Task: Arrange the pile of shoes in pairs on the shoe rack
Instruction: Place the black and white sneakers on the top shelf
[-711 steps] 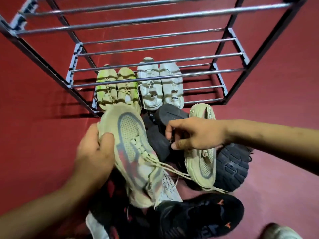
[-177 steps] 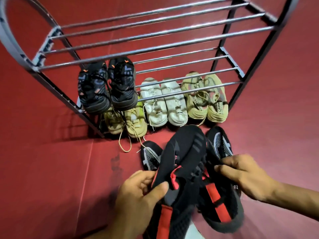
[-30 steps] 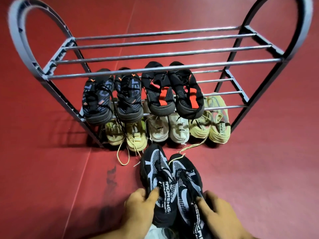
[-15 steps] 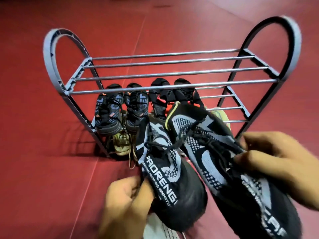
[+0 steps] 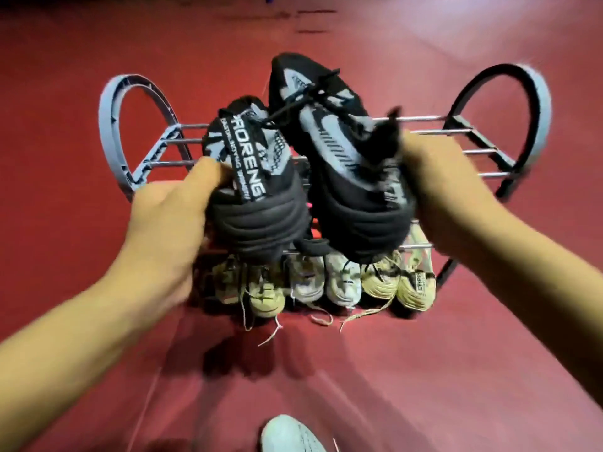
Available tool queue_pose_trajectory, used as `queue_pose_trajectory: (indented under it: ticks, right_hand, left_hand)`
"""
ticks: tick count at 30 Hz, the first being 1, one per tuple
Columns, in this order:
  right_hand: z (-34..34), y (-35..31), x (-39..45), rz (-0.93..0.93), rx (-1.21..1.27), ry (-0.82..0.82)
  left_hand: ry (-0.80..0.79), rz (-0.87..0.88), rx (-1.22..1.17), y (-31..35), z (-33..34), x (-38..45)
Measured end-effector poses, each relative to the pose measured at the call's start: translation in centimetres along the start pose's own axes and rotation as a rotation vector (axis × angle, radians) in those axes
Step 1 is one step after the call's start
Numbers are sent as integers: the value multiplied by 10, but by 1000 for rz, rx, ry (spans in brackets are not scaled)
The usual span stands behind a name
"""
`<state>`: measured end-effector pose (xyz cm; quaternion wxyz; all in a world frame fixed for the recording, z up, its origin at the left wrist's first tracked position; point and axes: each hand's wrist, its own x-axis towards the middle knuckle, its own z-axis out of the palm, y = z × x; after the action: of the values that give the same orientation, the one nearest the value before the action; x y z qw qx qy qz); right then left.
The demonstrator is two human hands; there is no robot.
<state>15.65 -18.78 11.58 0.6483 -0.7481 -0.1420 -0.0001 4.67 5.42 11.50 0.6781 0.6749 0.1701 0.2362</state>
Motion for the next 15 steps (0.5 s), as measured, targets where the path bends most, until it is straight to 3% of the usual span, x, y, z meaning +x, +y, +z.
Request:
queue_pose_trajectory:
  ticks: [1,4,9,12,15]
  right_hand:
    - [17,-9,-6,23,126,26]
    - [68,-12,26,35,-64,25]
    - [84,7,55,25,-238,112]
    - [84,10,51,18,-310,84]
    - [77,22,35,-48,-440,-5]
  left_hand:
    - [45,18,-19,-1,-1,11]
    - [85,2,20,-14,-7,42]
    - [130,-128,-34,-25,-5,76]
    - [185,-74,-10,-26,3,77]
    - [137,29,5,-29,-1,66]
